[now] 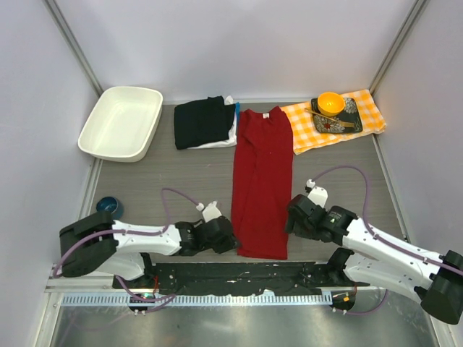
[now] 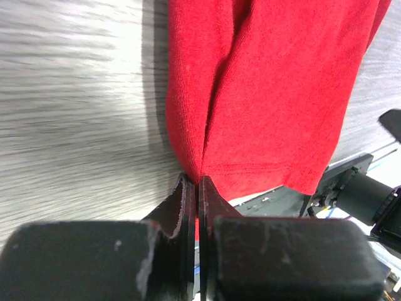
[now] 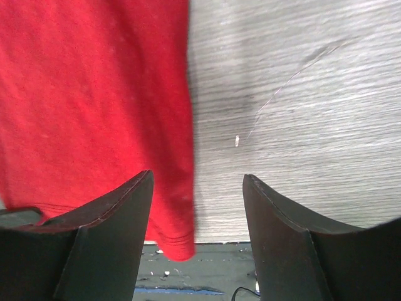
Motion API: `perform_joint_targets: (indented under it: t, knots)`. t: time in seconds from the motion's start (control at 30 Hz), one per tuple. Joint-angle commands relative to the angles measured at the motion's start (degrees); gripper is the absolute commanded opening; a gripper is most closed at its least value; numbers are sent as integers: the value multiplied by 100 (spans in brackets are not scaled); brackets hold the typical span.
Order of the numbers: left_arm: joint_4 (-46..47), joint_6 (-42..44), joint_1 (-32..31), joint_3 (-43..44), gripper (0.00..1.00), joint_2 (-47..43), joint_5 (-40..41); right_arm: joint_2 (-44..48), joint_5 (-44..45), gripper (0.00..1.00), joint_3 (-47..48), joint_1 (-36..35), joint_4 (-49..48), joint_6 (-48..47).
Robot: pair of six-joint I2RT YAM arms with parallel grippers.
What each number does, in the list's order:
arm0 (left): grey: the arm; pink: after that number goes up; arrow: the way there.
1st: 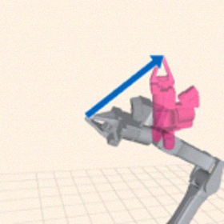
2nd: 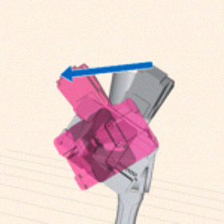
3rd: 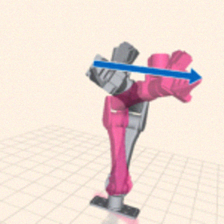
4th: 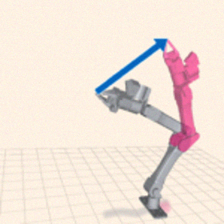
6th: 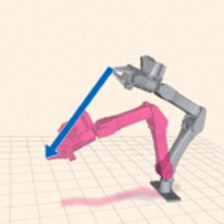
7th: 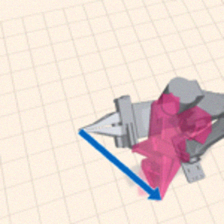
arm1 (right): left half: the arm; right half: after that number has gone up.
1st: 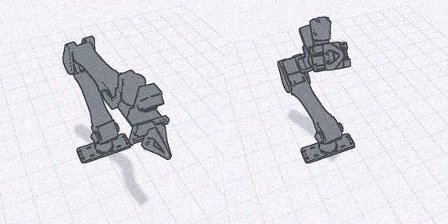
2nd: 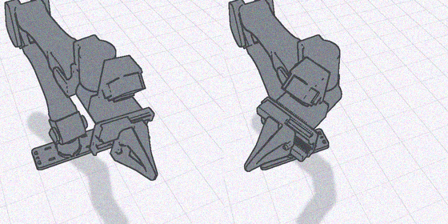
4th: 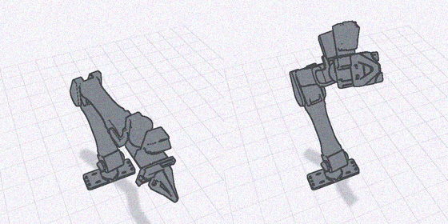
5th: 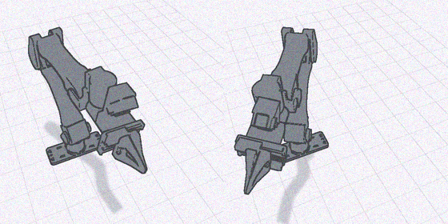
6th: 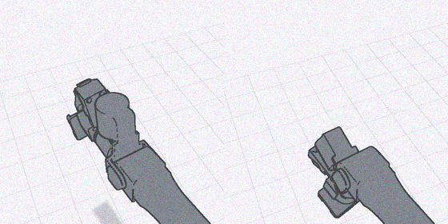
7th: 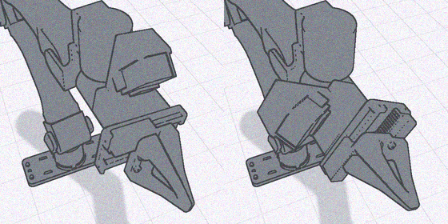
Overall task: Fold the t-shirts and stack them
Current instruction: Fold the tshirt
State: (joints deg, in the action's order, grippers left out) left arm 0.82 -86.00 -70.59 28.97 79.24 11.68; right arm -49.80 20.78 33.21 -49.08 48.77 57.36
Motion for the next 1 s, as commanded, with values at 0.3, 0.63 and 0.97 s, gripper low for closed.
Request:
perform_joint_targets:
  t: [0.3, 0.63, 0.97]
  knots:
    - [-645, 479, 405, -243, 0, -498, 150, 365, -1990, 63, -1097, -40, -1537, 688]
    - [94, 470, 405, -287, 0, 118, -184, 1094, -2359, 62, -1291, -31, -1529, 1092]
    - [32, 496, 405, -383, 0, -31, -96, 1148, -2403, 60, -1536, -58, -1371, 1198]
